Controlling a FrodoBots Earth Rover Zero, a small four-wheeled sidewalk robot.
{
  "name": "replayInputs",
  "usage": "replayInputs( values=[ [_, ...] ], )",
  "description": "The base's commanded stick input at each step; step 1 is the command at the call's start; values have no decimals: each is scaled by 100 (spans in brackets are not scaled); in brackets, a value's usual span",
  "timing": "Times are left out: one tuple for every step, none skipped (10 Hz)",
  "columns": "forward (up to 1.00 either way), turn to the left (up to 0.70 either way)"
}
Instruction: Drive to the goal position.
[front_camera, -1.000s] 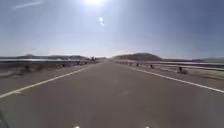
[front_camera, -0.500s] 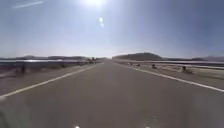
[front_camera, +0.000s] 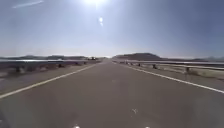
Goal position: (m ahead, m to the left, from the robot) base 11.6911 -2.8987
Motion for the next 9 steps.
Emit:
replayInputs(
  values=[
    [70, 0],
    [70, 0],
    [70, 0],
    [70, 0],
    [70, 0],
    [70, 0],
    [70, 0],
    [70, 0],
    [70, 0]
  ],
)
